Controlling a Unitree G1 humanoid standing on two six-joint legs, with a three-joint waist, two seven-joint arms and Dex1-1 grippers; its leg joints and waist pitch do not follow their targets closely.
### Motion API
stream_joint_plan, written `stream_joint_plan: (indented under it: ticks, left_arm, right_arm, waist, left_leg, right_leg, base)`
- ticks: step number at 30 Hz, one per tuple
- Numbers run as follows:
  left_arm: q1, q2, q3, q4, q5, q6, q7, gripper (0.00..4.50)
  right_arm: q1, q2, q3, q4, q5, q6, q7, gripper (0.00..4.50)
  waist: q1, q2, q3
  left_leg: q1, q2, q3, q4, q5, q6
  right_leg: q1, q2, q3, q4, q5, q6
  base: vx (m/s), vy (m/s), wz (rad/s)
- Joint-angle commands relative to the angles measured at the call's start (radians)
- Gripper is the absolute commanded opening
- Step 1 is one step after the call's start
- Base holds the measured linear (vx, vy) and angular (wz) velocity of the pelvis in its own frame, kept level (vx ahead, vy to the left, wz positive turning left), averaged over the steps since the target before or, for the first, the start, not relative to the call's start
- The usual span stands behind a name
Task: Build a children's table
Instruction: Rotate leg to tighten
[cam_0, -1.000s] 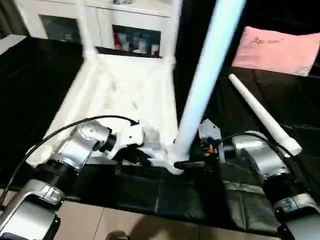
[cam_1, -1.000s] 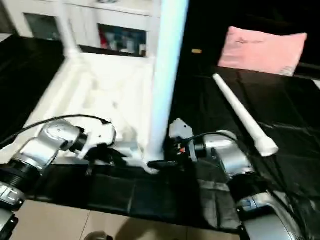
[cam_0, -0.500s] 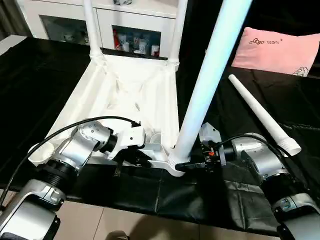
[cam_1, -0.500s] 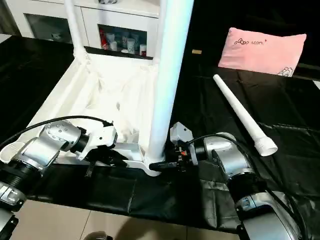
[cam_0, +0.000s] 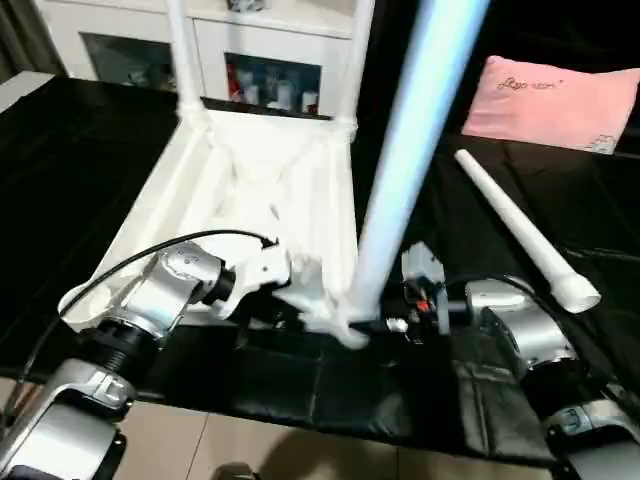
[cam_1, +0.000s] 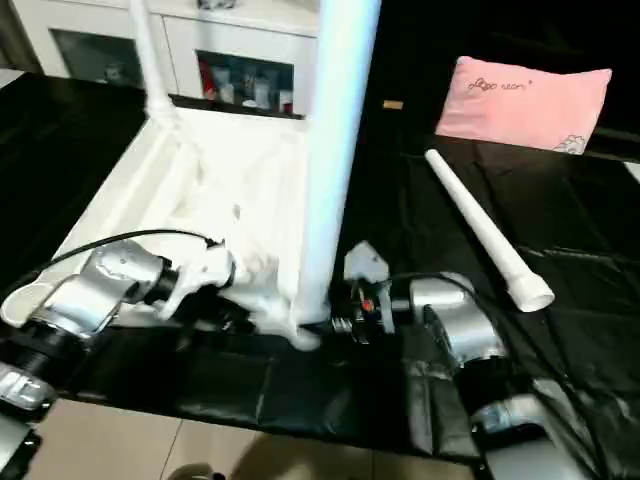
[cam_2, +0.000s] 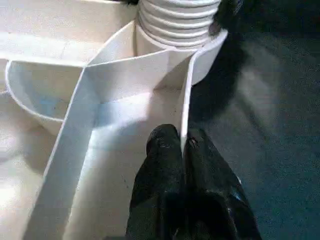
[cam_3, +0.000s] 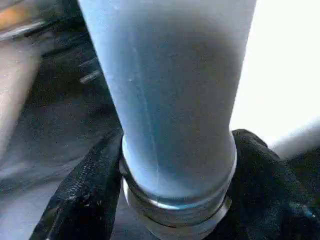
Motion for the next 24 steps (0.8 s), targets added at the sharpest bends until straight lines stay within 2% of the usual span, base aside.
stream_joint_plan:
  ticks: [1,2,3,4,5,7,10,11,12,13,14,17,19,22,24]
  left_arm:
    - [-0.040,-0.057,0.032,-0.026,-0.042,0.040,0.068,0.00]
    - [-0.056,-0.093,0.047,-0.025,-0.034,0.084,0.130,0.00]
    - [-0.063,-0.108,0.052,-0.022,-0.028,0.100,0.153,0.00]
    - [-0.082,-0.147,0.069,-0.007,-0.024,0.142,0.215,0.00]
    - [-0.091,-0.166,0.077,0.002,-0.025,0.155,0.246,0.00]
    - [-0.108,-0.199,0.087,0.020,-0.017,0.169,0.308,0.00]
    - [-0.125,-0.228,0.097,0.038,-0.007,0.175,0.366,0.00]
    - [-0.134,-0.235,0.088,0.047,0.005,0.171,0.377,0.00]
    - [-0.135,-0.235,0.084,0.047,0.009,0.171,0.379,0.00]
    - [-0.138,-0.235,0.079,0.046,0.014,0.173,0.382,0.00]
    - [-0.139,-0.235,0.079,0.046,0.015,0.174,0.383,0.00]
    - [-0.132,-0.211,0.066,0.046,0.028,0.149,0.358,0.00]
    - [-0.128,-0.203,0.070,0.047,0.025,0.149,0.352,0.00]
    - [-0.121,-0.190,0.071,0.048,0.023,0.139,0.338,0.00]
    - [-0.108,-0.161,0.062,0.045,0.025,0.114,0.306,0.00]
  right_arm:
    - [0.013,0.043,0.039,0.014,-0.023,0.041,-0.068,2.74]
    - [0.002,0.095,0.026,0.036,-0.033,0.065,-0.173,2.74]
    - [-0.005,0.118,0.020,0.047,-0.037,0.075,-0.217,2.74]
    - [-0.033,0.178,-0.002,0.087,-0.029,0.104,-0.310,2.74]
    - [-0.047,0.205,-0.013,0.102,-0.029,0.118,-0.357,2.74]
    - [-0.080,0.250,-0.027,0.140,-0.039,0.140,-0.453,2.74]
    - [-0.113,0.286,-0.037,0.180,-0.048,0.155,-0.519,2.74]
    - [-0.137,0.303,-0.044,0.208,-0.054,0.131,-0.548,2.74]
    - [-0.142,0.308,-0.051,0.212,-0.054,0.125,-0.559,2.74]
    - [-0.147,0.314,-0.062,0.215,-0.054,0.116,-0.577,3.30]
    - [-0.150,0.317,-0.070,0.216,-0.056,0.110,-0.591,3.44]
    - [-0.144,0.308,-0.093,0.202,-0.049,0.092,-0.594,3.55]
    - [-0.139,0.298,-0.101,0.197,-0.049,0.082,-0.596,3.83]
    - [-0.128,0.282,-0.118,0.185,-0.034,0.072,-0.585,3.98]
    - [-0.095,0.247,-0.115,0.136,-0.017,0.052,-0.513,4.28]
  waist:
    - [0.003,0.004,-0.059]
    - [-0.010,0.004,-0.060]
    - [-0.016,0.003,-0.059]
    - [-0.024,0.001,-0.060]
    - [-0.025,0.006,-0.059]
    - [-0.032,0.004,-0.061]
    - [-0.039,0.005,-0.064]
    - [-0.040,0.007,-0.065]
    - [-0.041,0.004,-0.066]
    - [-0.040,0.005,-0.066]
    - [-0.041,0.005,-0.066]
    - [-0.041,0.007,-0.067]
    - [-0.041,0.008,-0.066]
    - [-0.039,0.009,-0.066]
    - [-0.037,0.009,-0.065]
  left_leg:
    - [-0.002,0.019,-0.008,-0.077,-0.232,-0.022]
    - [-0.006,0.016,-0.008,-0.076,-0.220,-0.022]
    - [-0.002,0.014,-0.007,-0.074,-0.220,-0.017]
    - [-0.004,0.010,-0.005,-0.071,-0.215,-0.012]
    - [0.000,0.011,-0.006,-0.072,-0.219,-0.011]
    - [-0.006,0.010,-0.007,-0.071,-0.205,-0.008]
    - [-0.003,0.014,-0.006,-0.070,-0.196,-0.006]
    - [-0.005,0.014,-0.006,-0.071,-0.183,0.000]
    - [-0.005,0.013,-0.004,-0.069,-0.177,0.006]
    - [-0.006,0.013,-0.004,-0.070,-0.171,0.009]
    - [-0.007,0.013,-0.003,-0.070,-0.163,0.014]
    - [-0.006,0.014,-0.002,-0.070,-0.150,0.021]
    - [-0.005,0.016,-0.001,-0.071,-0.151,0.022]
    - [-0.004,0.017,-0.001,-0.072,-0.160,0.023]
    - [-0.004,0.016,-0.001,-0.072,-0.159,0.029]
  right_leg:
    - [0.054,-0.081,0.044,-0.095,-0.388,-0.138]
    - [0.055,-0.080,0.045,-0.099,-0.418,-0.111]
    - [0.048,-0.079,0.046,-0.103,-0.414,-0.115]
    - [0.048,-0.076,0.046,-0.104,-0.418,-0.115]
    - [0.044,-0.078,0.046,-0.106,-0.425,-0.118]
    - [0.049,-0.075,0.045,-0.105,-0.411,-0.118]
    - [0.047,-0.073,0.046,-0.097,-0.324,-0.145]
    - [0.049,-0.073,0.047,-0.092,-0.280,-0.159]
    - [0.050,-0.073,0.048,-0.091,-0.253,-0.167]
    - [0.053,-0.075,0.048,-0.090,-0.240,-0.171]
    - [0.054,-0.075,0.048,-0.089,-0.225,-0.173]
    - [0.055,-0.074,0.049,-0.087,-0.192,-0.183]
    - [0.055,-0.074,0.049,-0.087,-0.185,-0.187]
    - [0.055,-0.076,0.050,-0.087,-0.182,-0.190]
    - [0.057,-0.075,0.049,-0.088,-0.176,-0.191]
  base:
    - [0.000,0.000,0.00]
    - [0.000,0.000,0.00]
    - [0.000,0.000,0.00]
    - [0.000,0.000,0.00]
    - [0.000,0.000,0.00]
    - [0.000,0.000,0.00]
    - [0.000,0.000,0.00]
    - [0.000,0.000,0.00]
    - [0.000,0.000,0.00]
    - [0.000,0.000,0.00]
    - [0.000,0.000,0.00]
    - [0.000,0.000,0.00]
    - [0.000,0.000,0.00]
    - [0.000,0.000,0.00]
    - [0.000,0.000,0.00]
